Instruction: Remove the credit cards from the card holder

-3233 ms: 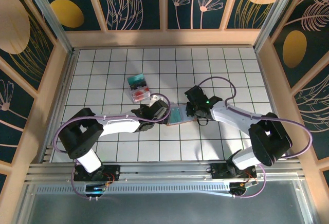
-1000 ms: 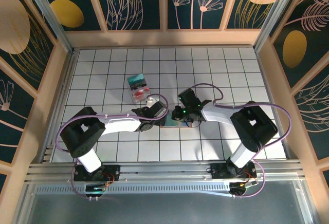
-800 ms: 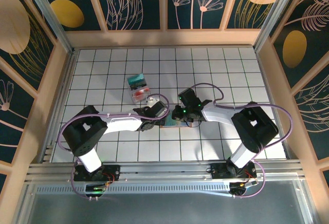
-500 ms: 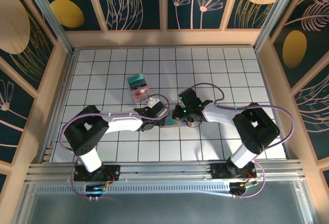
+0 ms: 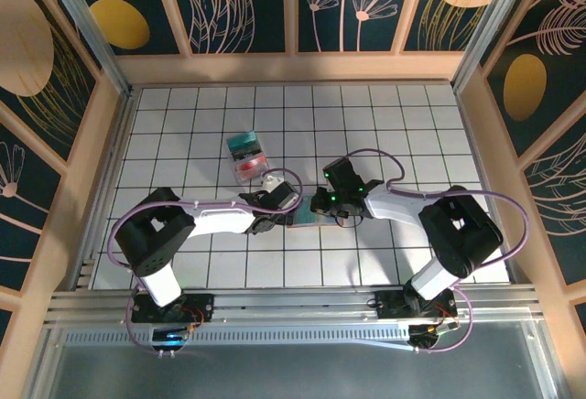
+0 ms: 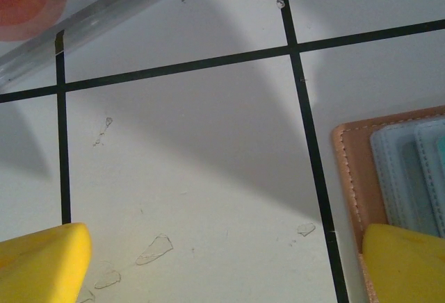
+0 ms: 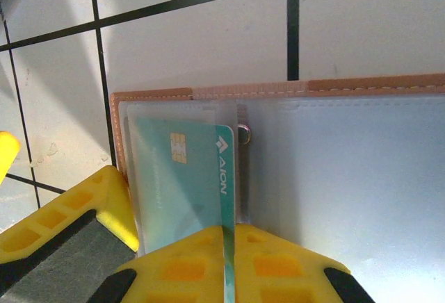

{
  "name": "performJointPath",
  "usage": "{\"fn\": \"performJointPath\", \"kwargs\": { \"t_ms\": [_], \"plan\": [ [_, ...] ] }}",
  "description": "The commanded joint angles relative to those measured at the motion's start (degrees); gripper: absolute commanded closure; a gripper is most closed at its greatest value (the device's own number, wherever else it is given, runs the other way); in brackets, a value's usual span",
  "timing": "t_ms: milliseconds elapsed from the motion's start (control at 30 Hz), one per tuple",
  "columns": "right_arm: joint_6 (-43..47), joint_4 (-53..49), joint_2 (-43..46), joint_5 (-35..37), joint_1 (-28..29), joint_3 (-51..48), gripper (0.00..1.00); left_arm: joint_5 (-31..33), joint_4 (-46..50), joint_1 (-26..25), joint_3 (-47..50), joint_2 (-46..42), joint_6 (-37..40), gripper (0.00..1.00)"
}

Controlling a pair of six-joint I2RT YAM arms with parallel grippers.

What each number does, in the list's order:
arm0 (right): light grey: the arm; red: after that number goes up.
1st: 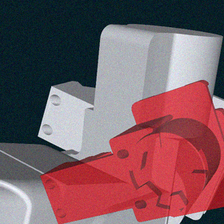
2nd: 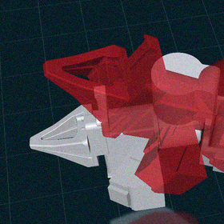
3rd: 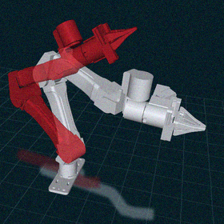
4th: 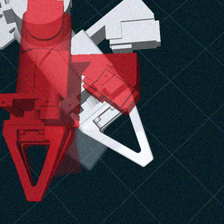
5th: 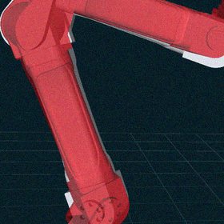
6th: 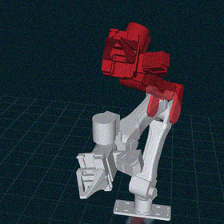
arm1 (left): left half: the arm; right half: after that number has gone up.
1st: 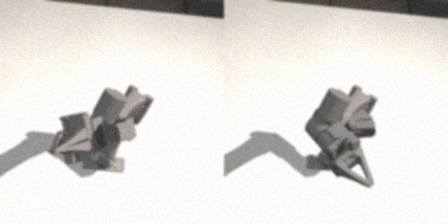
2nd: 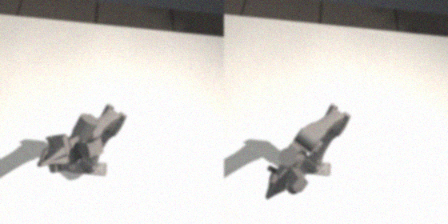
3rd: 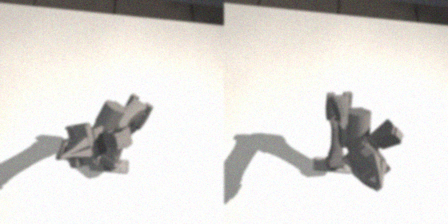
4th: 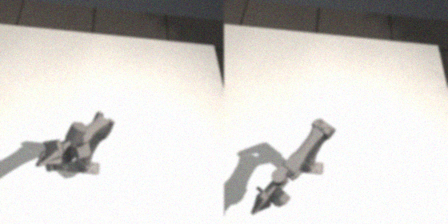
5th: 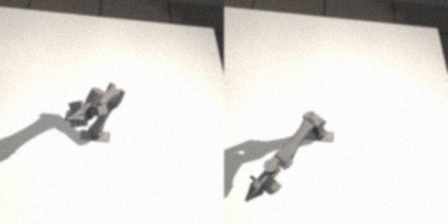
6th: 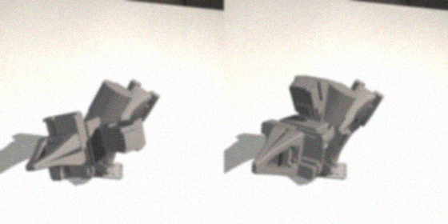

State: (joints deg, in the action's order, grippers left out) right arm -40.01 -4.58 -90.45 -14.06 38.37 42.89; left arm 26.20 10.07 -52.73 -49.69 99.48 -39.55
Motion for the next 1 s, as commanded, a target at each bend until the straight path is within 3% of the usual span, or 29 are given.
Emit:
{"fn": "performJointPath", "kwargs": {
  "t_ms": [0, 967],
  "plan": [
    [-0.10, -0.38, 1.22, 1.16, -0.73, -1.23, 0.89, 0.87, 3.16, 0.25, -0.65, 1.49, -0.44, 0.01],
    [0.62, -2.51, 2.20, 3.46, -1.59, -1.78, 0.88, 0.35, 3.90, 0.26, -1.36, 1.54, -0.09, 0.01]
  ]
}}
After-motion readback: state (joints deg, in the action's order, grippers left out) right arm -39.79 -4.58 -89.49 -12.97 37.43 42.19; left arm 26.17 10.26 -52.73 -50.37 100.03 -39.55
